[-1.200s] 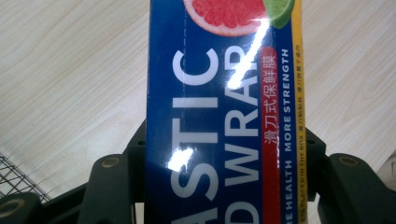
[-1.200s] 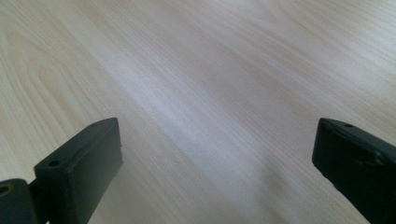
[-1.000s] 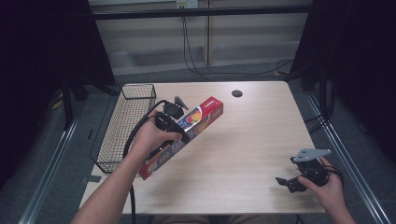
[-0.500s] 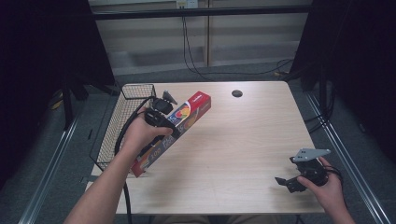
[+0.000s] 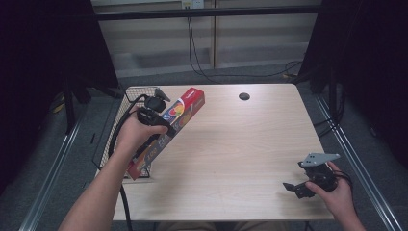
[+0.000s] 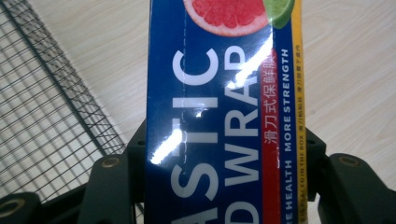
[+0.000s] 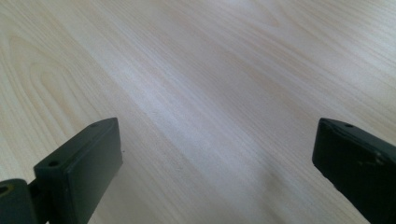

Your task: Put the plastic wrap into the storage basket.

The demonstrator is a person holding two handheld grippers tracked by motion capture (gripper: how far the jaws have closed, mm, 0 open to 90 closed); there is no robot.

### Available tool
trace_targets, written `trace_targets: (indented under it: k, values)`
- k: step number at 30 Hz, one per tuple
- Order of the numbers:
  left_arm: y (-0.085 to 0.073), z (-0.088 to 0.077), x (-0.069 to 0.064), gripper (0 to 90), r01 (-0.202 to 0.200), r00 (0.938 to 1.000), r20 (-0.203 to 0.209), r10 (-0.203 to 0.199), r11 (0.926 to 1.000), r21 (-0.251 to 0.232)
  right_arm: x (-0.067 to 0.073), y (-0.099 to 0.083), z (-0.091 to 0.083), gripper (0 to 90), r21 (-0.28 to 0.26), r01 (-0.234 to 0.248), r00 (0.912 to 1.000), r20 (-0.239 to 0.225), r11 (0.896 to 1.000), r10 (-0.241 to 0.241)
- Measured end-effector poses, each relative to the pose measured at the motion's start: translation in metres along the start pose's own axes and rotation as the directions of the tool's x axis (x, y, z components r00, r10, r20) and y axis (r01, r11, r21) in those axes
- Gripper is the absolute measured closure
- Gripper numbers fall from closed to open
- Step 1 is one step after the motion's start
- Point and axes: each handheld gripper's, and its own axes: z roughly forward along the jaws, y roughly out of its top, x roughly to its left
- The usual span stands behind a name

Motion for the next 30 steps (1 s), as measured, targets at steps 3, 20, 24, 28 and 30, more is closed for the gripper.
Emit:
trace_targets:
  k: [3,20,24,28,30]
  values:
    - [-0.002,-0.003,0.007,42.4,0.015,0.9999,-0.008,-0.015,0.9999,-0.007,0.001,0.0,0.0,1.1,0.005,-0.004,1.0,0.005,1.0,0.004]
    - [-0.011,-0.012,0.021,42.2,0.066,0.9972,-0.034,-0.067,0.9977,-0.015,0.002,0.003,0.001,0.7,0.001,-0.002,1.0,-0.006,1.0,0.002]
    - [-0.013,-0.014,0.022,42.2,0.073,0.9968,-0.032,-0.073,0.9972,-0.016,0.002,0.005,0.003,0.7,-0.009,0.009,0.9999,-0.013,1.0,-0.009]
    - [-0.014,-0.017,0.023,42.2,0.079,0.9961,-0.036,-0.08,0.9966,-0.022,0.002,0.006,0.005,0.5,-0.008,0.008,0.9999,-0.014,1.0,-0.009]
    - [-0.015,-0.019,0.025,42.2,0.086,0.9954,-0.04,-0.087,0.996,-0.022,0.002,0.006,0.005,0.4,-0.008,0.008,0.9998,-0.018,1.0,-0.008]
